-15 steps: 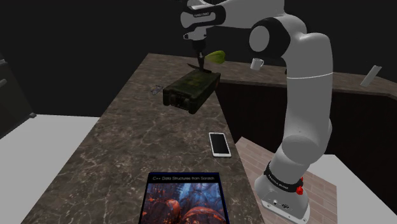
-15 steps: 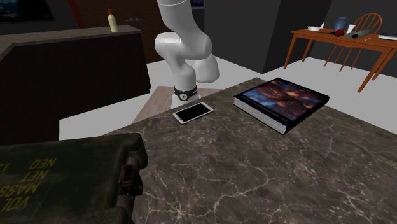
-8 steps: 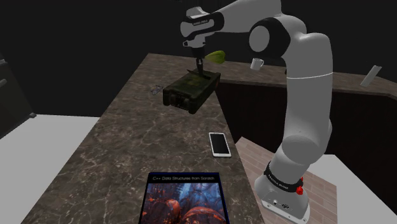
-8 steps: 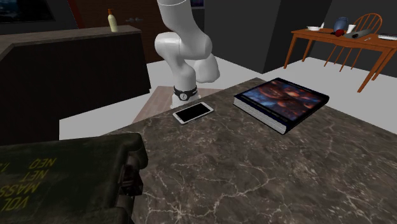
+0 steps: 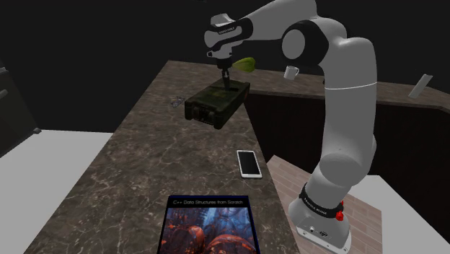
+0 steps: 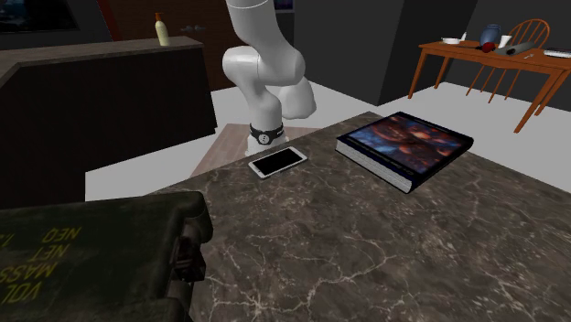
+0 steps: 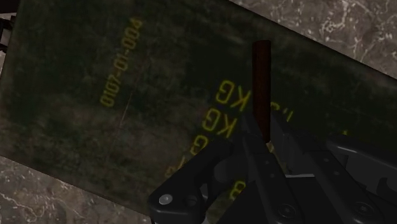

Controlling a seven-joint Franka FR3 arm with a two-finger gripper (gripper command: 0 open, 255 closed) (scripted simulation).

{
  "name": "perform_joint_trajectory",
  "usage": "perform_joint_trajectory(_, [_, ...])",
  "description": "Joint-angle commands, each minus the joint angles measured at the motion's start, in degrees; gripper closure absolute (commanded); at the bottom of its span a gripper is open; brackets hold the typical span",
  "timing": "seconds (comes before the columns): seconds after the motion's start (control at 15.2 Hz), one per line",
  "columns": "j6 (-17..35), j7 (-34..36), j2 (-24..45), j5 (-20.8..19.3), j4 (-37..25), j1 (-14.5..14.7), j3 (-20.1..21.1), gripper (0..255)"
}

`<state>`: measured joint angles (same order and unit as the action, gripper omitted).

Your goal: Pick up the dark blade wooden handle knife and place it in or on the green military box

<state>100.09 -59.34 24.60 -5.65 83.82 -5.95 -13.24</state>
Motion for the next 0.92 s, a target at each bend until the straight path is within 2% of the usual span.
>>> perform_joint_trajectory(0.0, [0.0, 0.0, 0.0, 0.0, 0.0, 0.0, 0.0, 255])
perform_joint_trajectory(0.13, [0.0, 0.0, 0.0, 0.0, 0.0, 0.0, 0.0, 255])
perform_joint_trajectory(0.2, [0.0, 0.0, 0.0, 0.0, 0.0, 0.0, 0.0, 0])
perform_joint_trajectory(0.53, [0.0, 0.0, 0.0, 0.0, 0.0, 0.0, 0.0, 0])
perform_joint_trajectory(0.79, [-7.8, -0.4, 1.2, 0.3, -8.9, 0.2, 0.2, 0])
perform_joint_trajectory(0.86, [-7.8, -0.4, 1.2, 0.3, -8.9, 0.2, 0.2, 0])
